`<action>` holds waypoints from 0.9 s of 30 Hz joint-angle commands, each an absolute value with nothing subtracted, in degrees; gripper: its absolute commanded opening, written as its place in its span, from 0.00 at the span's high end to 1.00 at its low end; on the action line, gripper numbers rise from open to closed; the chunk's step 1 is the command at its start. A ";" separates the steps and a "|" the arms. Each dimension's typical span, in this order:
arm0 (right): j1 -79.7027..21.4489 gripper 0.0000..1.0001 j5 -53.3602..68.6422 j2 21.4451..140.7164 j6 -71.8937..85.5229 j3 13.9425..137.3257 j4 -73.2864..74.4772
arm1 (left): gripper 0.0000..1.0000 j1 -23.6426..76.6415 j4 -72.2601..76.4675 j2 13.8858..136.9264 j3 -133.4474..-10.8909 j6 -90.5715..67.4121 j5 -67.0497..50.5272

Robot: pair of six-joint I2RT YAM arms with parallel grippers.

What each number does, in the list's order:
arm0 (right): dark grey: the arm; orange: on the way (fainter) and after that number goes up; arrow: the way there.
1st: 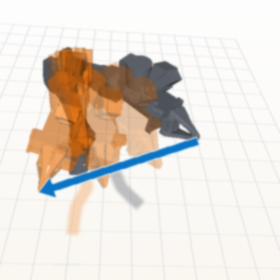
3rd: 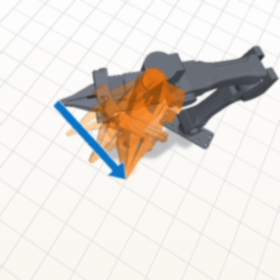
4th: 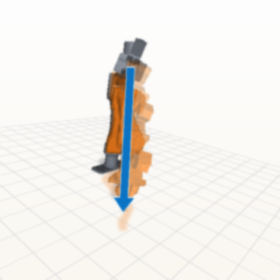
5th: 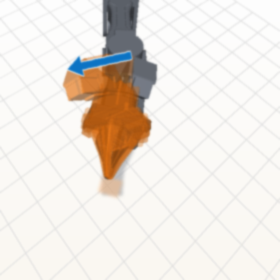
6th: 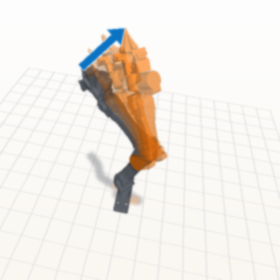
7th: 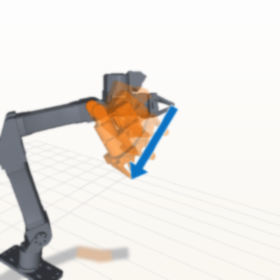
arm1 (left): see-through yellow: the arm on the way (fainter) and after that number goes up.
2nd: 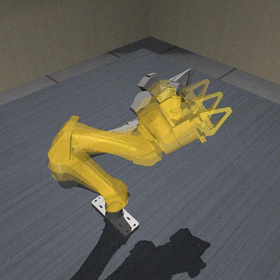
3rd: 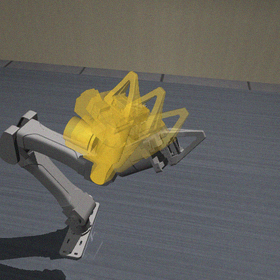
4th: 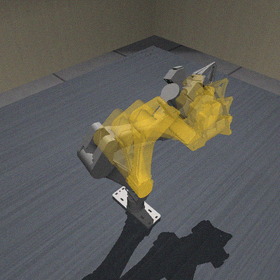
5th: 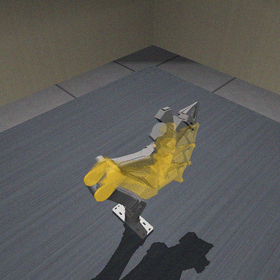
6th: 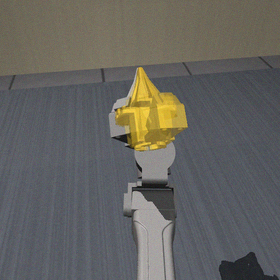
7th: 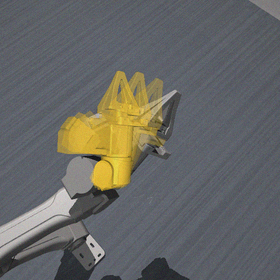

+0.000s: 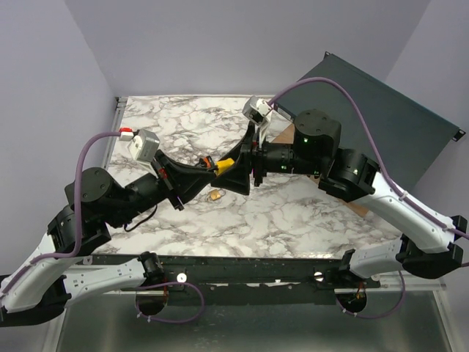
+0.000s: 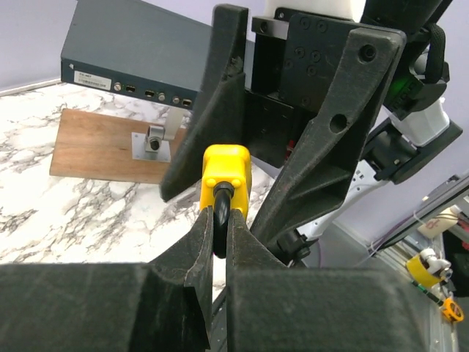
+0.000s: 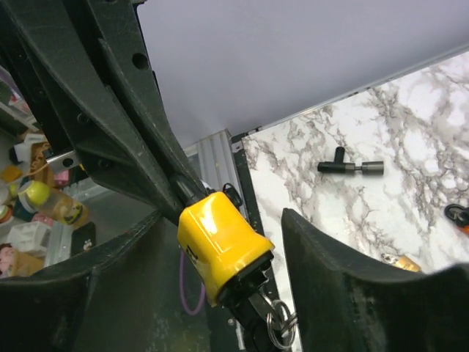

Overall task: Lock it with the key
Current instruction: Lock the lock.

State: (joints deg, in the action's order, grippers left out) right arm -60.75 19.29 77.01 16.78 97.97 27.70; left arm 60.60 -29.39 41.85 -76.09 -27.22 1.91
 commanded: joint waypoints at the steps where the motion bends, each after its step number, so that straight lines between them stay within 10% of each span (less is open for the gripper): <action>1: -60.38 0.29 13.61 76.84 14.37 95.59 17.61 | 1.00 62.45 -28.59 42.98 -77.67 -27.89 -5.07; 10: -60.29 0.05 9.12 69.50 10.05 89.63 18.28 | 1.00 62.40 -31.30 42.02 -79.06 -25.44 -2.40; 27: -59.44 0.25 34.95 65.08 8.28 89.62 22.52 | 1.00 62.36 -38.83 36.45 -83.56 -21.53 -8.59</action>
